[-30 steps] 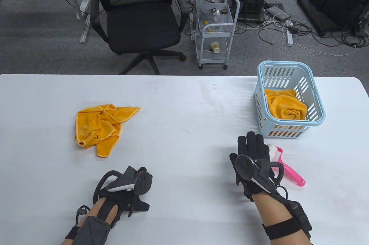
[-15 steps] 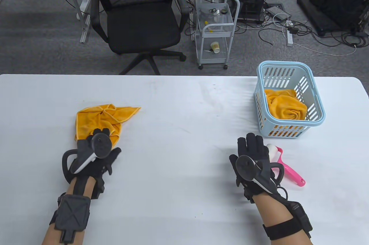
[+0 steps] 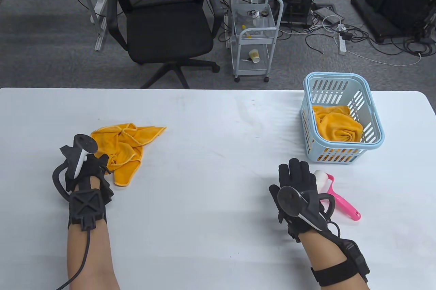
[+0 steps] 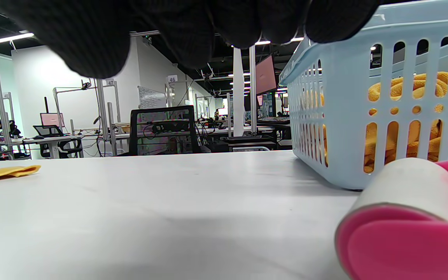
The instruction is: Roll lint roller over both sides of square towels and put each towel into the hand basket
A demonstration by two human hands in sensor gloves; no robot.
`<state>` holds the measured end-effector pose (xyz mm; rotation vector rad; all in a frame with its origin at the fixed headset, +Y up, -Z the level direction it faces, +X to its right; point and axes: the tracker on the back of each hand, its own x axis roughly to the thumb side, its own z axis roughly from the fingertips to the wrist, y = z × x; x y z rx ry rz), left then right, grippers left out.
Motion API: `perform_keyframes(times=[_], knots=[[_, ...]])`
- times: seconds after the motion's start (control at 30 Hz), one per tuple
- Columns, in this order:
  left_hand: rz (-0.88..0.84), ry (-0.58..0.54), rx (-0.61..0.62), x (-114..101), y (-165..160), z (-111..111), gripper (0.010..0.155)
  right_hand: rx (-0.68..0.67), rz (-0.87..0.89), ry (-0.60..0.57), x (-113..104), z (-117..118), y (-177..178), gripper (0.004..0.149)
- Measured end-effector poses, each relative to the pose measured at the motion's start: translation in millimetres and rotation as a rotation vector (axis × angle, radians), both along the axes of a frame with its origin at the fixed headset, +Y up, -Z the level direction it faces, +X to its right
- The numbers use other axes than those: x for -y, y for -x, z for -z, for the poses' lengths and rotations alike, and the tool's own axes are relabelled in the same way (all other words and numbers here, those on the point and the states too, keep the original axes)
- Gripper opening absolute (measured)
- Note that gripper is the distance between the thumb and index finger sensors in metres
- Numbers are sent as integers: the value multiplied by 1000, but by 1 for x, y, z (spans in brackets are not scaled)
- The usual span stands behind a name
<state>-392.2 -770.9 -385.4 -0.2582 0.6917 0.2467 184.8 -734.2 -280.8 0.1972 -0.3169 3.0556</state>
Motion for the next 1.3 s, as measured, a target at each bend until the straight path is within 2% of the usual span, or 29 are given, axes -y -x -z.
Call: perform_keyframes(times=[0.2,0.33,0.43,0.57,0.63,0.77,0.87,0.9,1.0,1.03,1.17,1.3], knots=[[63,-60,33,-1,-8,2,40,-14,-13,17,3,-1,4,69],[53,-122,128,-23,-21,0,37,-19,-14,20,2,-2,5,69],[90,-197,284,-56,-44,-3,37,-24,-14,21,2,-2,5,69],[168,-279,493,-96,-92,-14,38,-43,-16,20,2,-4,8,70],[174,-348,669,-115,-132,-29,38,-66,-3,16,0,-6,12,70],[178,-387,982,-133,-204,-65,38,-127,59,28,-2,-11,20,72],[197,-412,1162,-136,-252,-96,38,-185,145,44,-2,-14,24,74],[182,-417,1208,-134,-267,-105,38,-246,200,64,-2,-16,27,76],[165,-406,1318,-125,-297,-124,38,-318,306,110,0,-19,33,83],[167,-403,1349,-121,-306,-130,38,-380,356,155,3,-19,38,85],[130,-380,1382,-106,-324,-139,39,-505,389,337,16,-21,54,94],[94,-363,1382,-94,-329,-139,39,-518,359,352,24,-25,68,98]])
